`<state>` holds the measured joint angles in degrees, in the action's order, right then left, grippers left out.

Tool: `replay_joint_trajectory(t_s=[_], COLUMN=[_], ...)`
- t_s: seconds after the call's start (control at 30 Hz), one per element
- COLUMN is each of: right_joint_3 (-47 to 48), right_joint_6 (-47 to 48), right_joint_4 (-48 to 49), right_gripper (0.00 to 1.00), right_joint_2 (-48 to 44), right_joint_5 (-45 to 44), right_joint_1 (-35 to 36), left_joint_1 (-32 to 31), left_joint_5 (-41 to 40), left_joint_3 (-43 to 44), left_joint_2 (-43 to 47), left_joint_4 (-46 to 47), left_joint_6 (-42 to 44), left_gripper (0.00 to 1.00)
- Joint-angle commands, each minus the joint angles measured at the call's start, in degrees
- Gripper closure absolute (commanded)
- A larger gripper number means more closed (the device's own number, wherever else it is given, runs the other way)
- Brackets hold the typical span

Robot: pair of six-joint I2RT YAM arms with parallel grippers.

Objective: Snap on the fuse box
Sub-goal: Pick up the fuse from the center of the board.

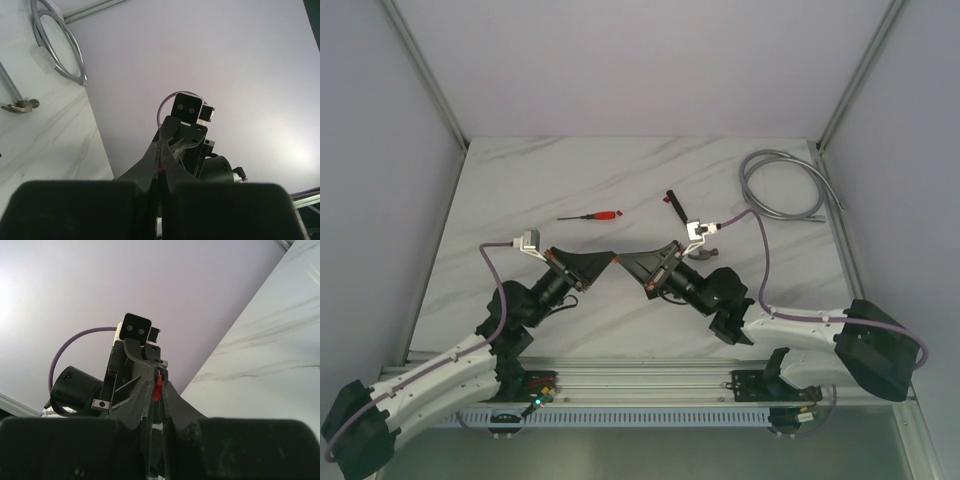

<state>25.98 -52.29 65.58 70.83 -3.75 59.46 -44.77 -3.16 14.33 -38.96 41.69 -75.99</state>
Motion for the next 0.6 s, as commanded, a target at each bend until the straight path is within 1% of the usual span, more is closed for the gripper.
replay_joint_trajectory(t_s=[0.0, 0.07, 0.17, 0.37, 0.47, 0.57], right_joint_3=[0.0, 0.0, 0.0, -0.1, 1.3, 5.2], right_joint_6=[0.0, -0.2, -0.3, 0.5, 1.8, 4.9], right_joint_4=[2.4, 0.9, -3.0, -12.8, -21.0, -34.9], right_gripper=[0.97, 1.0, 1.0, 1.0, 1.0, 1.0], right_joint_2=[0.2, 0.0, -1.0, -3.7, -4.8, -5.5], right_joint_5=[2.4, 3.1, 3.8, 5.4, 7.0, 7.5], right_joint_1=[-0.2, -0.8, -2.1, -5.5, -8.1, -9.8], left_joint_1=[-0.6, -0.6, -0.6, 0.6, 2.0, 3.7], left_joint_5=[-0.5, -1.1, -2.6, -7.7, -9.2, -9.9], left_joint_3=[-1.2, -1.6, -1.8, -2.5, -1.2, 1.0], left_joint_2=[-0.5, -0.2, 1.0, 6.3, 8.2, 9.1], left_joint_4=[2.2, 1.5, -1.4, -9.9, -17.1, -24.1], left_joint_6=[-0.9, -0.5, 1.2, 6.4, 11.3, 16.7], left_gripper=[0.96, 0.9, 0.79, 0.56, 0.52, 0.5])
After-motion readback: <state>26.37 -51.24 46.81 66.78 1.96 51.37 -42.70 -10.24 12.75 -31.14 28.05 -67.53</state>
